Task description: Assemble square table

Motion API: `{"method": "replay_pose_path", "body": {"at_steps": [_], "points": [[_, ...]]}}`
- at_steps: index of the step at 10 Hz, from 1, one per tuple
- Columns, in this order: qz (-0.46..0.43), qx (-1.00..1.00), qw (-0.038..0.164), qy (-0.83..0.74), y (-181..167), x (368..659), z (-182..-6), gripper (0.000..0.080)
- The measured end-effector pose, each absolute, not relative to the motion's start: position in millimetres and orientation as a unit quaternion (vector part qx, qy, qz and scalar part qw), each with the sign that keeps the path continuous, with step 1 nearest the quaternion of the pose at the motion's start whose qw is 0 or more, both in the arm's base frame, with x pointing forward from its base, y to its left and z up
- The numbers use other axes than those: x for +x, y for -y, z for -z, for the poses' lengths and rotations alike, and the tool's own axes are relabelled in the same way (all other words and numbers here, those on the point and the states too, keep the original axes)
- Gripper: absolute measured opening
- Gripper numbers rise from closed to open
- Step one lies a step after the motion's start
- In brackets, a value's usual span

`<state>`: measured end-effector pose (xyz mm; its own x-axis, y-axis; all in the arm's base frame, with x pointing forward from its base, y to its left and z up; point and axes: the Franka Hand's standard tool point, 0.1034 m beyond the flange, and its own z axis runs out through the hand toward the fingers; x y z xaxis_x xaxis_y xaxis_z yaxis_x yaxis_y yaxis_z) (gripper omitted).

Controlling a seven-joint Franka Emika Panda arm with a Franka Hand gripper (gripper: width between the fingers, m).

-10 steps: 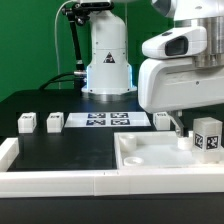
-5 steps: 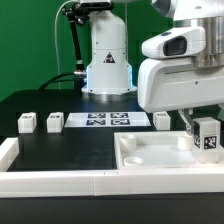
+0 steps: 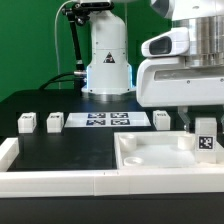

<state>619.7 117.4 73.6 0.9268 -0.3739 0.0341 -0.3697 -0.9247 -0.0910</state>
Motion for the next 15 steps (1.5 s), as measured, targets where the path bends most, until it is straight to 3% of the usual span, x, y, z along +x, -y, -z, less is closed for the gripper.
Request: {"method": "replay_pose_path", "body": {"at_steps": [6,9,10,11,12,13,15], "points": [[0.004,-0.852,0.046,-0.521,-119.3,618.1,-73.4,0.0291],[-0.01,-0.803,0.048,-0.594,-119.0,617.4,-73.1,0.0291],[-0.013,-0.786,0.049,-0.616,-120.7,617.0,-72.8,0.0396],[-0.013,-0.787,0.049,-0.615,-121.4,616.7,-72.6,0.0396],[-0.012,-0.793,0.049,-0.607,-121.5,616.7,-72.5,0.0534],[-0.012,-0.804,0.049,-0.593,-121.5,616.6,-72.5,0.0613],[-0.007,-0.856,0.05,-0.515,-121.8,616.5,-72.4,0.0642]]}}
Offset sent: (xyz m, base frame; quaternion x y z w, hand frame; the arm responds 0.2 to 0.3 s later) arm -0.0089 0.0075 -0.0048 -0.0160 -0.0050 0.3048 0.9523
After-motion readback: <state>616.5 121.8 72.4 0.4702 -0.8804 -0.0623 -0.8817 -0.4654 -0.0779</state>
